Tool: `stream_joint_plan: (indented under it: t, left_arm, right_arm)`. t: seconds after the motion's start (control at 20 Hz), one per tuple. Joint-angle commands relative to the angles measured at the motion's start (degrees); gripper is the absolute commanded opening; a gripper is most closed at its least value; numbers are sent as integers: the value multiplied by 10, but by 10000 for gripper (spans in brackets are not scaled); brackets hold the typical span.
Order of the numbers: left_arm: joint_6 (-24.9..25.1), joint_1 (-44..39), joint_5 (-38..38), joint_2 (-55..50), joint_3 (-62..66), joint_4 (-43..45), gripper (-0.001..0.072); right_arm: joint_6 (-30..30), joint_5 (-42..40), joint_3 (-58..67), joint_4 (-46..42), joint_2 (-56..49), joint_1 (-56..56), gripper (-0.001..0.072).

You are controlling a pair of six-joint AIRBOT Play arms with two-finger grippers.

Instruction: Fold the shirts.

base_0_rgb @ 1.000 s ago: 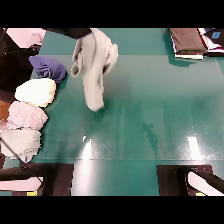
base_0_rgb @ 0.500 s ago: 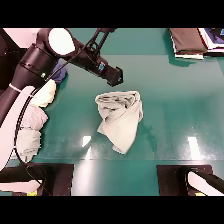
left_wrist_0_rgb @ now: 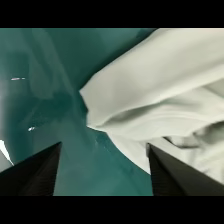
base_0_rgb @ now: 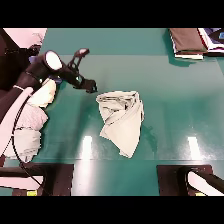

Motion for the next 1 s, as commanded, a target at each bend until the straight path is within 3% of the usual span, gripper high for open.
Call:
stream_joint_plan:
  t: [0.0,0.1,0.35,0.4,0.5,0.55,0.7,0.85,0.9,0.95]
  left_arm:
    - [114,11,100,-35,-82,-118,607]
    - [163,11,112,-67,-82,-187,606]
    - [160,7,152,-85,-80,-203,603]
    - [161,3,152,-85,-80,-202,573]
    - [161,-4,158,-85,-80,-203,64]
    - [160,-3,149,-85,-71,-198,27]
    - [150,21,116,-57,-20,-139,26]
    - [143,45,96,-11,26,-98,27]
    - [143,47,87,-1,35,-94,27]
    - [143,47,79,6,41,-87,27]
  right_arm:
    - [1,2,0,0,0,0,16]
    - [1,5,0,0,0,0,16]
    - [20,54,0,0,-23,0,16]
    - [33,70,0,-1,-34,2,16]
    - [41,108,0,-5,-60,12,16]
    - [48,126,0,-30,-73,23,16]
    - [90,166,-37,-176,-102,77,16]
    - [92,108,-183,-182,-102,126,40]
    - [91,75,-247,-156,-102,145,354]
    - [91,31,-309,-125,-103,163,717]
